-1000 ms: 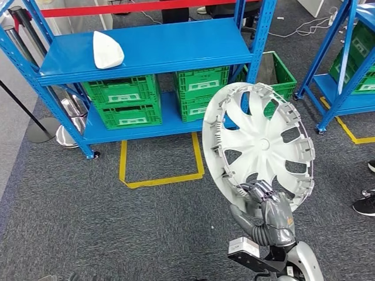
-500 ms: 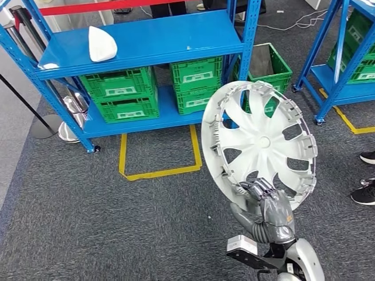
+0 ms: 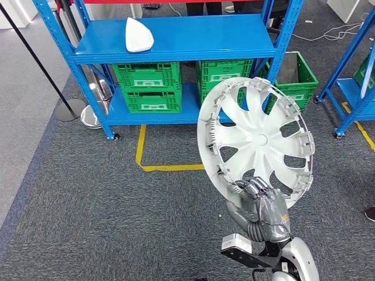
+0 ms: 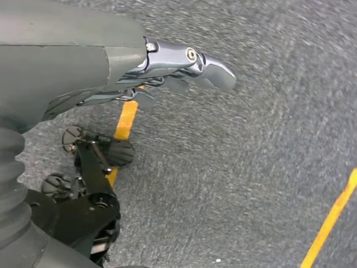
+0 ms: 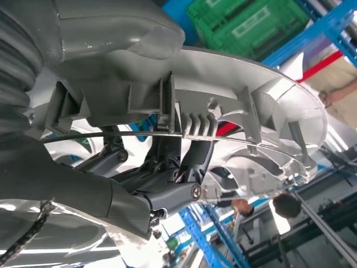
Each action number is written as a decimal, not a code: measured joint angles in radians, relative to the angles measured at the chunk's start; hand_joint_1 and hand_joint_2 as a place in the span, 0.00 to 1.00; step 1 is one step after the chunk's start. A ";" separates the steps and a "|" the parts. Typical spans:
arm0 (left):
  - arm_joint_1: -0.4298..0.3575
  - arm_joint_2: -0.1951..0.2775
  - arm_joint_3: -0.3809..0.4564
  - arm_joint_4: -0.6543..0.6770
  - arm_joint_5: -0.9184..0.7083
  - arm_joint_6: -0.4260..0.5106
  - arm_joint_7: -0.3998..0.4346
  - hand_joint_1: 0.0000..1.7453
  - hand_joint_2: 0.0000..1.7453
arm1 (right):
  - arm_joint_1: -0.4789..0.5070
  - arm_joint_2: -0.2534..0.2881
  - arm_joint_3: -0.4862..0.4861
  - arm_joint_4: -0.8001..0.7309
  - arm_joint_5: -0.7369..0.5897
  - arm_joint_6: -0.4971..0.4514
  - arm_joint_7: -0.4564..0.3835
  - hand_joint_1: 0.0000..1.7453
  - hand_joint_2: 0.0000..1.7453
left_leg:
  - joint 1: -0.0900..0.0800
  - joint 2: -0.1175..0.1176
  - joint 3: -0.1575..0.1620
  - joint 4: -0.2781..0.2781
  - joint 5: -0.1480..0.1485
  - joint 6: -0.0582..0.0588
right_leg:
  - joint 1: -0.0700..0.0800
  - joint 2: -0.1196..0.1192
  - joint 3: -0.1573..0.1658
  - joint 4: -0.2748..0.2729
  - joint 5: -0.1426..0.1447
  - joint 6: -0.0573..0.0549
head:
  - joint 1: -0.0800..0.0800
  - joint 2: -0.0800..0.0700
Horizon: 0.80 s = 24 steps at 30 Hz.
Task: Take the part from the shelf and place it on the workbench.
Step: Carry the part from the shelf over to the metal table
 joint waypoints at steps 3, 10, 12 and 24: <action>0.002 -0.003 0.002 0.001 -0.008 0.000 0.000 0.00 1.00 | 0.000 0.000 0.001 0.004 0.000 0.000 0.006 1.00 1.00 | 0.001 -0.031 -0.027 0.034 -0.002 -0.008 | -0.001 0.026 0.104 -0.165 0.063 0.000 | 0.000 0.000; 0.007 0.000 0.005 0.004 -0.010 0.001 -0.002 0.00 1.00 | -0.001 0.002 0.004 0.006 0.003 -0.002 0.008 1.00 1.00 | 0.004 -0.038 -0.077 0.105 -0.024 -0.041 | -0.004 0.007 0.144 -0.237 0.086 -0.041 | -0.007 0.000; 0.006 0.002 0.005 0.005 -0.011 0.003 -0.002 0.00 1.00 | 0.001 0.003 0.005 0.006 0.007 -0.003 0.010 1.00 1.00 | 0.012 -0.003 -0.125 0.214 -0.085 -0.059 | -0.005 -0.013 0.142 -0.238 0.087 -0.045 | -0.014 0.000; 0.006 -0.001 0.017 0.008 -0.023 0.027 0.004 0.00 1.00 | -0.030 0.011 0.007 0.007 0.015 0.012 0.032 1.00 1.00 | 0.020 0.069 -0.038 0.043 -0.006 -0.033 | -0.005 -0.117 0.155 -0.258 0.084 -0.001 | -0.011 0.000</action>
